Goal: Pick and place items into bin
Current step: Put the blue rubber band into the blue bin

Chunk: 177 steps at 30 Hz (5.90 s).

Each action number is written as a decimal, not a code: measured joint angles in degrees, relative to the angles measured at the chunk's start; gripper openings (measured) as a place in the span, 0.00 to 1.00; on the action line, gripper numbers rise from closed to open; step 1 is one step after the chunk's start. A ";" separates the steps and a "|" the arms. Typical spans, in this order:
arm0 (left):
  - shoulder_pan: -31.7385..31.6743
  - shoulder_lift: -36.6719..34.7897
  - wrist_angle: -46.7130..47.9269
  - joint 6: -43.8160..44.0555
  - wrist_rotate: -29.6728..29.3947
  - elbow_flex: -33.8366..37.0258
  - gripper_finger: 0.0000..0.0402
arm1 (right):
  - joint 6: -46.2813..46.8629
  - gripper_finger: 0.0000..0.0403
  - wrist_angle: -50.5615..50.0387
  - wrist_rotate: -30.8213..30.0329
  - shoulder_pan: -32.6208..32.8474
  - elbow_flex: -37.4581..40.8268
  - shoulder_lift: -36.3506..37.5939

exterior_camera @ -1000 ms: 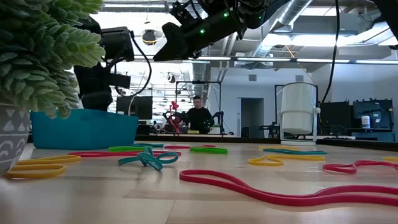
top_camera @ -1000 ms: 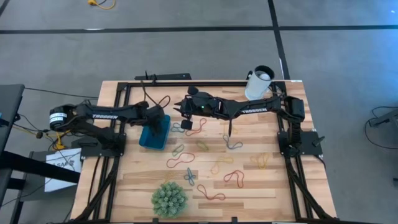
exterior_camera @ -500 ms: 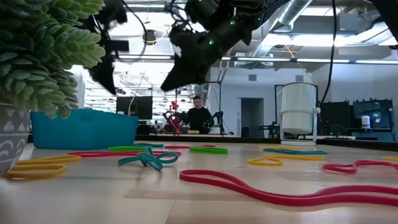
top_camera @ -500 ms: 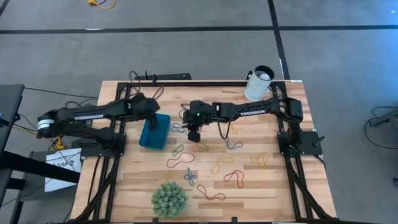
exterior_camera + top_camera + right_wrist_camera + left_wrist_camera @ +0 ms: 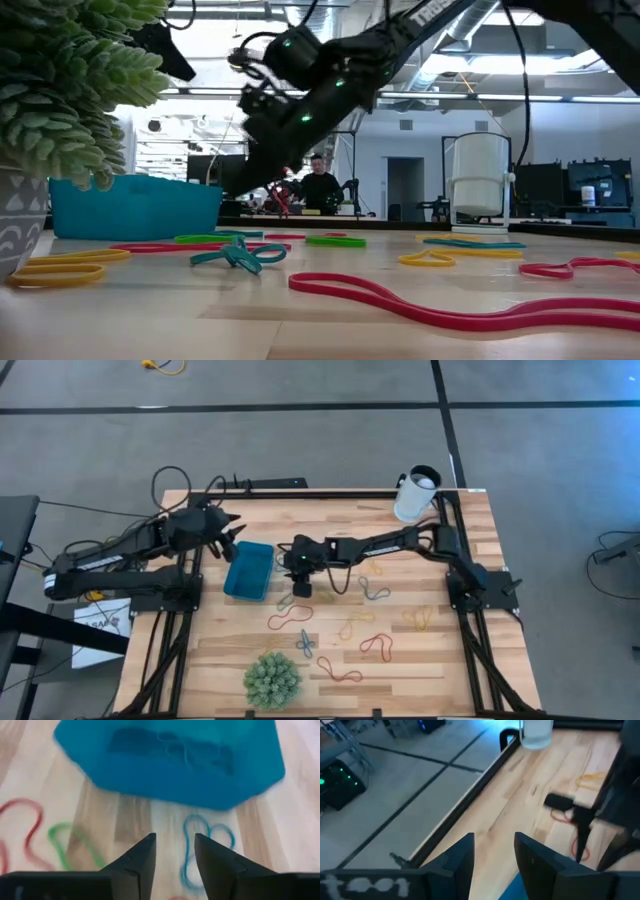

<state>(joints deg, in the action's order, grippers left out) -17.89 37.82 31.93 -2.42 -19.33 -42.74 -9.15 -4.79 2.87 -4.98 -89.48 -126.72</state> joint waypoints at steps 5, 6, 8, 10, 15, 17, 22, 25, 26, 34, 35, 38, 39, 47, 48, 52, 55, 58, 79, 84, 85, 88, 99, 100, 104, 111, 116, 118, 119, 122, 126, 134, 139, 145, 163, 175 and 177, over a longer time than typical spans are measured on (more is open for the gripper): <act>0.00 -0.30 0.31 0.63 -0.28 0.02 0.32 | 1.08 0.33 -4.20 -0.07 -0.43 -3.74 -3.71; 0.00 -0.10 0.33 0.65 -0.28 0.02 0.32 | 1.79 0.33 -5.05 -0.10 -0.43 -4.20 -4.62; 0.04 0.45 0.30 0.63 -0.26 0.02 0.32 | 2.91 0.32 -6.91 -0.20 -0.50 -4.42 -5.99; 0.04 0.99 0.47 0.64 -0.40 0.04 0.32 | 3.14 0.31 -6.25 -0.62 -0.74 -4.89 -6.43; 0.07 2.60 0.80 0.63 -0.46 0.07 0.32 | 3.22 0.30 -6.98 -4.41 -0.80 -4.91 -6.62; 0.08 3.27 0.72 0.64 -0.47 0.07 0.32 | 3.19 0.30 -6.87 -4.31 -1.03 -4.91 -6.62; 0.07 4.87 0.76 0.66 -0.48 0.07 0.32 | 3.17 0.30 -8.29 -3.96 -1.86 -4.95 -6.59; 0.09 5.65 0.78 1.22 -0.48 0.07 0.32 | 3.20 0.30 -10.42 -3.57 -2.16 -5.06 -6.40; 0.09 5.89 0.78 1.46 -0.48 0.07 0.32 | 3.17 0.30 -10.52 -3.07 -2.18 -5.06 -6.40; 0.08 6.43 1.41 2.89 -0.50 0.07 0.32 | -0.36 0.21 -11.07 3.64 -2.11 -4.99 -6.42; 0.08 6.42 1.36 2.91 -0.50 0.07 0.32 | -0.34 0.18 -11.09 3.75 -2.09 -4.97 -6.42; 0.09 6.43 1.37 3.18 -0.50 0.07 0.32 | -0.34 0.07 -11.18 4.28 -2.05 -4.95 -6.45; 0.09 6.43 1.35 3.30 -0.50 0.07 0.32 | -0.36 0.04 -11.06 4.36 -2.01 -4.92 -6.45; 0.07 6.04 1.83 3.93 0.06 0.07 0.32 | -0.35 0.01 -14.72 -0.40 -1.30 -7.92 -6.12; 0.07 6.02 1.79 3.61 0.50 0.07 0.32 | -0.34 0.01 -15.83 -1.35 -1.24 -8.98 -5.91; 0.07 6.08 1.74 2.51 3.45 0.07 0.32 | -1.84 0.01 -18.74 -3.26 -0.60 -12.69 -2.26; 0.13 6.08 1.72 2.36 6.40 0.07 0.32 | -3.70 0.00 -19.21 -3.82 -0.32 -13.70 0.56; 0.34 6.06 1.64 2.10 7.57 0.07 0.32 | -5.60 0.00 -19.27 -4.56 0.14 -14.66 3.15; 0.43 6.06 -0.34 -2.56 12.76 0.07 0.32 | -9.29 0.00 -3.69 -2.82 0.37 -17.54 3.48; 0.42 4.67 -0.13 -2.56 7.16 0.09 0.32 | -8.72 0.00 -5.04 -2.93 0.16 -17.56 3.52; 0.42 4.34 0.18 -2.56 6.28 0.09 0.32 | -8.86 0.00 -4.33 -2.95 0.10 -17.56 3.52; 0.44 2.49 0.29 -2.43 5.34 0.11 0.32 | -9.17 0.00 -1.26 -2.93 -0.20 -17.56 3.52; 0.46 -6.72 0.65 -1.78 13.05 -1.50 0.32 | -9.30 0.00 -0.67 -2.93 -2.54 -17.57 3.52; 0.46 -6.89 0.58 -1.80 13.91 -1.35 0.32 | -9.30 0.00 -0.51 -2.91 -2.70 -17.57 3.52; 0.46 -6.22 0.44 -2.77 13.90 0.33 0.32 | -9.31 0.00 1.20 -2.70 -2.49 -17.56 3.52; 0.46 -0.08 -2.05 -3.09 13.50 1.87 0.32 | -9.30 0.00 1.20 0.29 -2.09 -17.56 3.52; 0.44 2.82 -3.08 -3.17 13.50 1.81 0.32 | -9.33 0.00 1.03 0.26 -2.24 -17.56 3.54; 0.46 3.56 -3.13 -3.24 13.43 1.81 0.32 | -9.35 0.00 1.04 0.28 -2.18 -17.56 3.54; 0.46 3.83 -3.08 -3.56 13.08 1.81 0.32 | -9.35 0.00 1.03 0.28 -2.18 -17.56 3.54; 0.46 4.11 -3.14 -3.96 11.08 1.81 0.32 | -9.35 0.00 1.02 0.29 -2.17 -17.56 3.57; 0.46 4.09 -3.11 -3.97 9.40 1.81 0.27 | -9.37 0.00 0.99 0.24 -2.24 -17.56 3.57; 0.45 2.54 -3.15 -4.60 9.55 1.81 0.02 | -9.37 0.00 0.65 0.22 -2.67 -17.56 3.57; 0.45 0.07 -2.55 -4.61 9.81 1.81 0.00 | -9.35 0.02 0.56 0.19 -3.05 -17.56 3.59; 0.46 -3.79 1.00 -3.36 8.30 1.81 0.00 | -9.35 0.13 0.52 0.09 -2.75 -17.57 3.59; 0.46 3.14 2.74 8.81 9.37 8.76 0.00 | -4.34 0.27 -3.27 -0.21 2.48 -17.56 3.61; 0.46 12.09 -5.04 14.02 7.97 17.22 0.00 | -4.78 0.27 -4.20 -1.68 3.15 -17.56 3.85; 0.46 13.52 -7.23 14.67 7.97 18.65 0.00 | -4.78 0.27 -4.19 -1.67 2.85 -17.56 3.85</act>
<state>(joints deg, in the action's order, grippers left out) -17.43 51.34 24.70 12.25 -11.36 -24.10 -13.93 -8.98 1.20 -2.13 -107.04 -122.87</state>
